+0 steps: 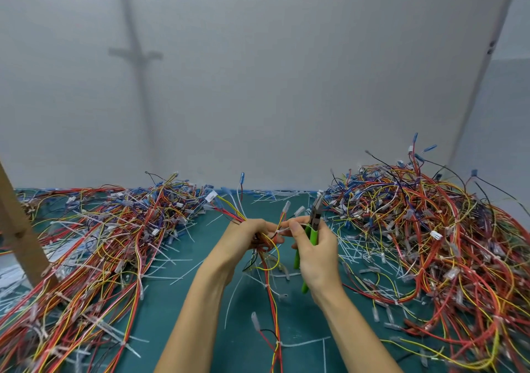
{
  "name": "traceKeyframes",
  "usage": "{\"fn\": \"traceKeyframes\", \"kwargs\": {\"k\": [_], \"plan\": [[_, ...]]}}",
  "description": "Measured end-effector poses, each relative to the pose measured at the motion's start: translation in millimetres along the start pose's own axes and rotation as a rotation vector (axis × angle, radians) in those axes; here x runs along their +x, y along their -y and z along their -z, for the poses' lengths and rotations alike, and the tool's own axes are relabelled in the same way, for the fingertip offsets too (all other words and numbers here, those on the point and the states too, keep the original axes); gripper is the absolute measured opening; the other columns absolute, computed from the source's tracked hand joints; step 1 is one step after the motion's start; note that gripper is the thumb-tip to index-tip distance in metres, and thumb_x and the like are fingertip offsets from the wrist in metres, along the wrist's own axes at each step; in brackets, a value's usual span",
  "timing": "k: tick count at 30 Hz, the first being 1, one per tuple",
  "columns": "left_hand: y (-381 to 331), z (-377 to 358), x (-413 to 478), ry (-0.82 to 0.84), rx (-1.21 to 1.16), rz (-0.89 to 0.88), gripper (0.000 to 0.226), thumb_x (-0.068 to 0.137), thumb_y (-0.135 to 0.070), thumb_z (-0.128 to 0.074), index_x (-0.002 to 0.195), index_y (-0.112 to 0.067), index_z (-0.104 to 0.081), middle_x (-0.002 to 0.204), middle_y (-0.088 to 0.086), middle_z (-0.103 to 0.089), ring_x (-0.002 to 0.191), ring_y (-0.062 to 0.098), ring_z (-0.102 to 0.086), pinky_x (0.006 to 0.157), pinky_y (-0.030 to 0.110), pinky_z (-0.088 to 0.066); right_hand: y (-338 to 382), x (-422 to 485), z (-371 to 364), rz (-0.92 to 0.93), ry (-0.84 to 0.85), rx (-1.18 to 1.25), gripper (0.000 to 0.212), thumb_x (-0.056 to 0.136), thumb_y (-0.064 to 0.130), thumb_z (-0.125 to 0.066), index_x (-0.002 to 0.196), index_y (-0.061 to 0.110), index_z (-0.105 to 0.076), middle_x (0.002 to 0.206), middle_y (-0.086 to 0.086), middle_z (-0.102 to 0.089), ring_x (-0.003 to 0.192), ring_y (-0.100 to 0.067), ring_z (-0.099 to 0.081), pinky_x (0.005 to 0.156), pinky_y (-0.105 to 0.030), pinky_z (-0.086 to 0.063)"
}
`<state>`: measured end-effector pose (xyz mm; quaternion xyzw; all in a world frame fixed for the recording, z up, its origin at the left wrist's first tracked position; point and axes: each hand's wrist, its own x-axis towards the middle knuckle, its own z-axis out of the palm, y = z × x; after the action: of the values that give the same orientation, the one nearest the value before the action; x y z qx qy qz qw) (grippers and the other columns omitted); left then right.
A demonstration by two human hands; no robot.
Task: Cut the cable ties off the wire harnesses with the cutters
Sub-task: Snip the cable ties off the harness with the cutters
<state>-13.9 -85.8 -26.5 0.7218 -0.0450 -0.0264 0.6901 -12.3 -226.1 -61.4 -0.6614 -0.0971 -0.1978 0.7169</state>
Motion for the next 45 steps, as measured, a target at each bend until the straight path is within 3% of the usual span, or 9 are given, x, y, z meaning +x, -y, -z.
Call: {"fn": "traceKeyframes", "kwargs": {"k": [2, 8, 13, 18, 20, 23, 28, 32, 45], "plan": [[0.4, -1.3, -0.5, -0.017, 0.003, 0.011, 0.033, 0.076, -0.018, -0.057, 0.096, 0.002, -0.074, 0.083, 0.014, -0.075, 0.077, 0.018, -0.068, 0.072, 0.023, -0.056, -0.9, 0.8, 1.3, -0.009, -0.005, -0.008, 0.010, 0.095, 0.013, -0.061, 0.087, 0.018, -0.063, 0.084, 0.006, -0.075, 0.084, -0.013, -0.072, 0.078, -0.031, -0.053], [1.8, -2.4, 0.3, -0.062, 0.011, -0.034, 0.016, 0.087, 0.003, -0.058, 0.083, -0.001, -0.073, 0.077, 0.014, -0.074, 0.072, 0.021, -0.068, 0.074, 0.028, -0.056, -5.1, 2.2, 1.2, -0.042, -0.051, 0.010, 0.006, 0.093, 0.016, -0.064, 0.088, 0.020, -0.065, 0.082, -0.002, -0.074, 0.084, -0.020, -0.071, 0.073, -0.032, -0.055], [1.5, 0.8, 0.5, -0.086, -0.089, -0.017, 0.010, 0.085, 0.008, -0.063, 0.088, 0.003, -0.071, 0.080, 0.017, -0.074, 0.069, 0.019, -0.071, 0.065, 0.021, -0.056, -8.6, 5.0, 2.4, -0.126, -0.094, 0.000, 0.008, 0.092, 0.027, -0.066, 0.087, 0.021, -0.062, 0.073, 0.010, -0.073, 0.079, -0.015, -0.072, 0.074, -0.039, -0.053], [2.8, 1.4, 1.9, -0.175, -0.143, -0.003, 0.011, 0.084, 0.008, -0.064, 0.094, 0.005, -0.069, 0.083, 0.015, -0.075, 0.076, 0.022, -0.072, 0.072, 0.027, -0.059, -8.4, 5.8, 4.9, -0.216, -0.024, -0.077, 0.049, 0.072, 0.068, -0.062, 0.079, 0.020, -0.062, 0.059, 0.007, -0.067, 0.068, -0.022, -0.072, 0.074, -0.046, -0.055], [3.4, 0.9, 3.2, -0.230, -0.194, 0.016, 0.014, 0.084, 0.008, -0.065, 0.097, 0.007, -0.068, 0.085, 0.017, -0.075, 0.077, 0.025, -0.072, 0.081, 0.035, -0.057, -9.8, 5.2, 4.3, -0.241, 0.053, -0.191, 0.057, 0.078, 0.072, -0.058, 0.081, 0.016, -0.063, 0.056, 0.003, -0.066, 0.065, -0.020, -0.071, 0.075, -0.048, -0.055], [3.0, 0.4, 3.9, -0.303, -0.258, 0.037, 0.012, 0.084, 0.008, -0.065, 0.096, 0.007, -0.066, 0.079, 0.014, -0.075, 0.069, 0.021, -0.071, 0.073, 0.032, -0.058, -9.8, 3.0, 3.8, -0.261, 0.141, -0.365, 0.073, 0.079, 0.078, -0.046, 0.083, 0.007, -0.062, 0.055, -0.003, -0.063, 0.055, -0.013, -0.070, 0.070, -0.041, -0.051], [2.1, 0.7, 5.1, -0.399, -0.292, 0.021, 0.009, 0.084, 0.007, -0.065, 0.091, 0.003, -0.068, 0.074, 0.010, -0.075, 0.062, 0.016, -0.071, 0.058, 0.023, -0.058, -7.2, 1.6, 3.6, -0.252, 0.262, -0.603, 0.065, 0.090, 0.069, -0.036, 0.085, 0.011, -0.063, 0.068, -0.002, -0.068, 0.061, -0.012, -0.070, 0.072, -0.032, -0.051], [3.0, -2.3, 5.7, -0.442, -0.261, 0.001, 0.008, 0.083, 0.005, -0.068, 0.086, -0.002, -0.070, 0.076, 0.011, -0.075, 0.064, 0.016, -0.070, 0.060, 0.024, -0.056, -5.2, -3.7, 0.3, -0.199, 0.334, -0.696, 0.062, 0.092, 0.068, -0.030, 0.078, 0.017, -0.062, 0.077, 0.000, -0.068, 0.078, -0.023, -0.068, 0.080, -0.037, -0.051], [5.7, -10.2, 5.8, -0.389, -0.222, -0.020, 0.008, 0.081, 0.001, -0.072, 0.088, -0.004, -0.074, 0.074, 0.009, -0.075, 0.067, 0.017, -0.071, 0.072, 0.032, -0.057, -2.8, -7.5, -2.4, -0.091, 0.231, -0.690, 0.064, 0.098, 0.060, -0.025, 0.074, 0.015, -0.063, 0.066, -0.005, -0.068, 0.079, -0.027, -0.066, 0.081, -0.041, -0.051]]}}
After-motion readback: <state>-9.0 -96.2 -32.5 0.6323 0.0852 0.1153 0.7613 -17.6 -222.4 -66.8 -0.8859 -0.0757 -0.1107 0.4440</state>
